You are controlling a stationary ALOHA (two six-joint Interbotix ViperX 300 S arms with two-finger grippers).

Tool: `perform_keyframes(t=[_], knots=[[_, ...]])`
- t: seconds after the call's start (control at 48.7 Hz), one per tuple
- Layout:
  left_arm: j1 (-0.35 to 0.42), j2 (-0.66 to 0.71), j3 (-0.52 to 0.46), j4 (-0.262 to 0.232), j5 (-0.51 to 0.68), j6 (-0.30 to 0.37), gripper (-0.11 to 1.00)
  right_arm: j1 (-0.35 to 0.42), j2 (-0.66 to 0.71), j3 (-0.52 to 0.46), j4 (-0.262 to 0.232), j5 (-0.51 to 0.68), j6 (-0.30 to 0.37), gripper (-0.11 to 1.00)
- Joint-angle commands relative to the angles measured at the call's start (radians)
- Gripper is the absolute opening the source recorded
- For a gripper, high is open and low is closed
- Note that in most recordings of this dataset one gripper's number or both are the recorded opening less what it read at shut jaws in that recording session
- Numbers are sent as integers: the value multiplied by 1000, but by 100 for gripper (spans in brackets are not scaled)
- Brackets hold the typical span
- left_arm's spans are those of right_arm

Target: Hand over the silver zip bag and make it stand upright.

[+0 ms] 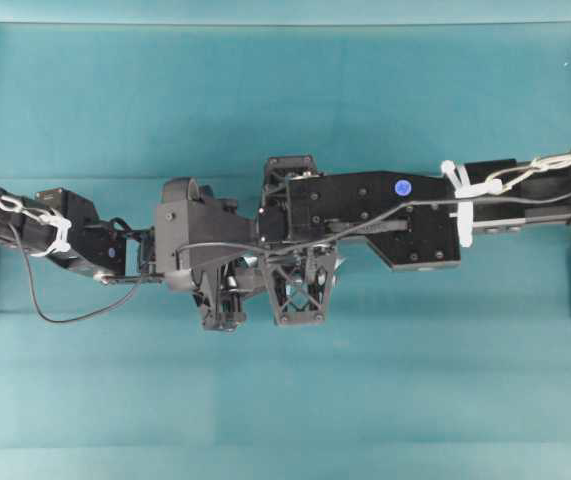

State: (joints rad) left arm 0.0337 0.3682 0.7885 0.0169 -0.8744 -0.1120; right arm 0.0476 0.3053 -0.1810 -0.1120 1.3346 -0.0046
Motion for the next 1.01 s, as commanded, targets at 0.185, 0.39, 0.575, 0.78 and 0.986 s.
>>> perform_keyframes(t=[0.185, 0.39, 0.575, 0.78, 0.986], knots=[[-9, -3, -3, 2, -5, 41, 31, 12, -9, -6, 9, -8, 6, 17], [-9, -3, -5, 3, -3, 43, 29, 18, -12, -2, 3, -11, 8, 75], [-14, -3, 0, 2, -5, 46, 29, 23, -18, 12, -2, -15, 12, 90], [-15, -3, 5, 3, -3, 46, 29, 20, -43, 15, -2, -32, 46, 90], [-20, -5, 9, 3, -5, 46, 29, 9, -126, 25, -2, -94, 92, 90]])
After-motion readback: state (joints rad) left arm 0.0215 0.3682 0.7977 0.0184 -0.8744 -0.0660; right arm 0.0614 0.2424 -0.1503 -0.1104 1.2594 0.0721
